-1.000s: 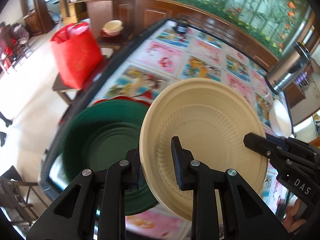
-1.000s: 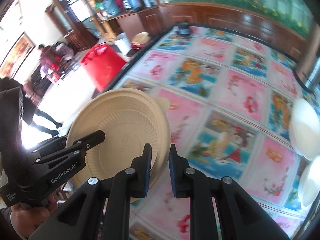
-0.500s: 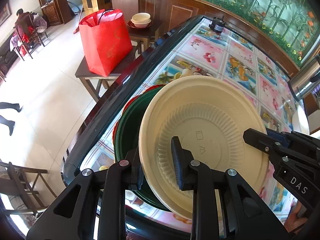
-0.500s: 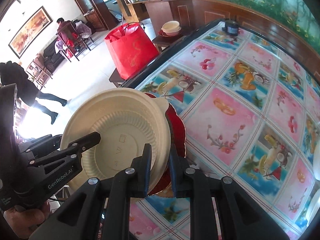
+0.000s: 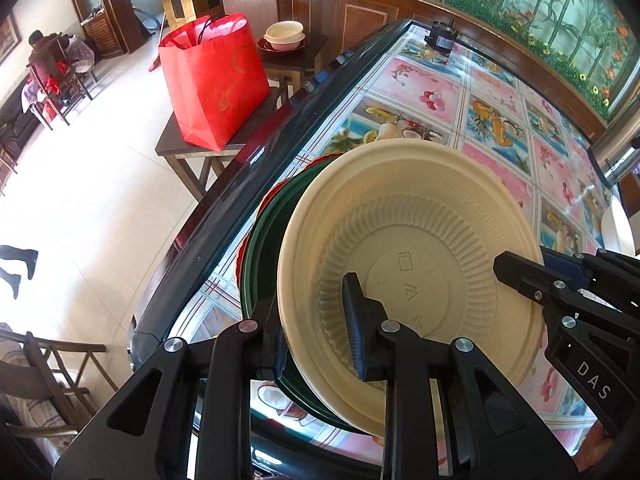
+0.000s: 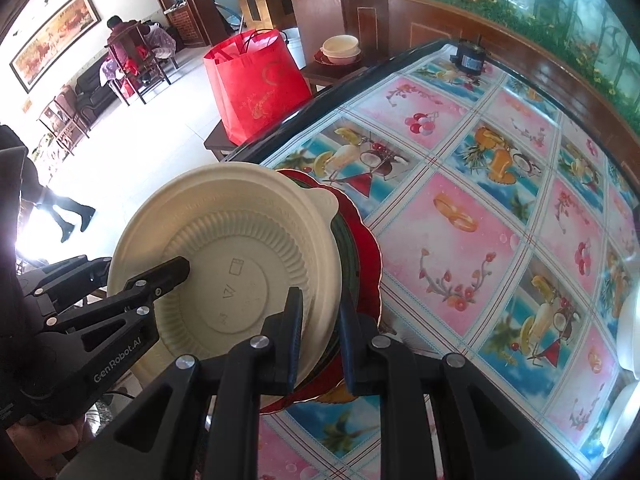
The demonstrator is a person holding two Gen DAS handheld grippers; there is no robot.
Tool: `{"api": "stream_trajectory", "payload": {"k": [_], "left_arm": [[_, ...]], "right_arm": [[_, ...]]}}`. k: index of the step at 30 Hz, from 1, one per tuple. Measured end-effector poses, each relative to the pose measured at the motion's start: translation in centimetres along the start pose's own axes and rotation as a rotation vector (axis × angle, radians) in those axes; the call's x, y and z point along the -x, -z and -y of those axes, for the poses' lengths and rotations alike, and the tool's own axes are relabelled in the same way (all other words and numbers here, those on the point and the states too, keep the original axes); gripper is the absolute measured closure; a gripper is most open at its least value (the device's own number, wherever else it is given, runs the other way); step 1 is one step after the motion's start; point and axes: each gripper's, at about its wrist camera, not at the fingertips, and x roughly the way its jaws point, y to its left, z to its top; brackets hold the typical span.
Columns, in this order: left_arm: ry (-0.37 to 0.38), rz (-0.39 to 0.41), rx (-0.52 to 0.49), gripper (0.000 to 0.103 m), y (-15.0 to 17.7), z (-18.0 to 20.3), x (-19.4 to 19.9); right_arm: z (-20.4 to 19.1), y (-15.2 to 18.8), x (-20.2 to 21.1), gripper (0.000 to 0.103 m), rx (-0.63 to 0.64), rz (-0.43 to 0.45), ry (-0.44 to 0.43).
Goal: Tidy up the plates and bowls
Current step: 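Carry the cream bowl with both grippers and lower it into the green basin, then open both grippers and withdraw them from the stack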
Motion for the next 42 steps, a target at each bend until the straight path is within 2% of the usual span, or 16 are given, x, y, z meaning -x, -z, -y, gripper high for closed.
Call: {"api": "stream_trajectory", "payload": {"k": [13,19,26,28,29,30,33,36,42], "left_arm": [[-0.011,-0.002,-0.029,0.079,0.2,0.2,-0.3],[-0.035,0.007,-0.048,0.078,0.2,0.4,-0.4],[-0.020,0.025,-0.044,0.077,-0.3,0.3,0.5],[-0.007,0.032,-0.040,0.077,-0.5,0.5,0.8],[-0.005,0.035,-0.043,0.076,-0.5,0.7,1.1],[-0.005,0.040,-0.048,0.070,-0.6,0.9,1.3],[0.012,0.053,-0.050,0.055,-0.9,1.5,1.8],[0.027,0.057,-0.063,0.054,-1.3,2.5,2.1],[0.065,0.064,-0.113,0.051,-1.9,5.5,2.5]], "right_arm": [[-0.3,0.0,-0.5,0.084,0.009,-0.005,0.026],[-0.3,-0.1,-0.4,0.069,0.011,0.001,0.032],[0.5,-0.2,0.0,0.066,-0.016,0.009,0.018],[0.7,-0.2,0.2,0.059,-0.024,0.013,0.013],[0.9,-0.2,0.2,0.056,-0.030,0.017,0.009],[1.1,-0.2,0.4,0.052,-0.041,0.020,0.001],[1.9,-0.1,0.7,0.051,-0.085,0.027,-0.040],[2.6,0.0,1.1,0.050,-0.100,0.034,-0.031],[5.0,0.8,2.2,0.042,-0.158,0.049,-0.017]]}}
